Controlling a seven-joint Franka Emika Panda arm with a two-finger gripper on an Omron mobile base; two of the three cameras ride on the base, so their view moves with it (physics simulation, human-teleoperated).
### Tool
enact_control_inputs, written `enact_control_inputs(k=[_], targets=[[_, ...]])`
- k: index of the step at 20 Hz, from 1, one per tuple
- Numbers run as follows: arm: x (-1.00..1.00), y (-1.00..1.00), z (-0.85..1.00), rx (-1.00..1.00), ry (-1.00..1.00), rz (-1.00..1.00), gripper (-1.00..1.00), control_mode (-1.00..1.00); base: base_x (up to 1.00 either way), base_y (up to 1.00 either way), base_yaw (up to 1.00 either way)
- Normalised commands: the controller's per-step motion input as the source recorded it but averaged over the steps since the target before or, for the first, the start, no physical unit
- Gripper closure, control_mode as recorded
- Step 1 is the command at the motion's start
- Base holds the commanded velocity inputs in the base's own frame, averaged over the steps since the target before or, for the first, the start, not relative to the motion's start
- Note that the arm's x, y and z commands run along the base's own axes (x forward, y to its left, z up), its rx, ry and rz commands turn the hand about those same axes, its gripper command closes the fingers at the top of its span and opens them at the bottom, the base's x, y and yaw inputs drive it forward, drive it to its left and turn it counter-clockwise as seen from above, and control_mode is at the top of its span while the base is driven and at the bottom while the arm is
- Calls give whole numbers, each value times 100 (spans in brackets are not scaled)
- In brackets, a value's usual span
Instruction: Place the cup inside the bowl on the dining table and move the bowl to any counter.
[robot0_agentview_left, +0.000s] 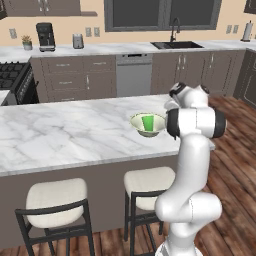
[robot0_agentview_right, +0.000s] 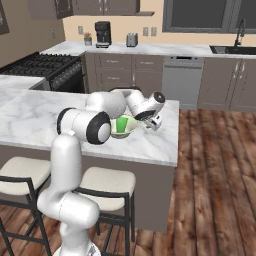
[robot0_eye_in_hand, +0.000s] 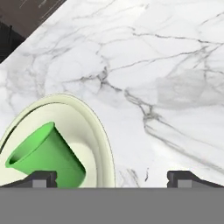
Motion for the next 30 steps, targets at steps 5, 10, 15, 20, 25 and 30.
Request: enact_control_inputs(k=[5,10,15,20,25,30], targets=[[-6,0,0,24,0,0,-100,-100,0,0,0],[-2,0,0,19,0,0,-100,-100,0,0,0],[0,0,-3,0,0,0,-100,-100,0,0,0],[0,0,-16,0,0,0,-100,-100,0,0,0],[0,14,-12,0,0,0,-100,-100,0,0,0],[0,29,-1,0,0,0,-100,-100,0,0,0]])
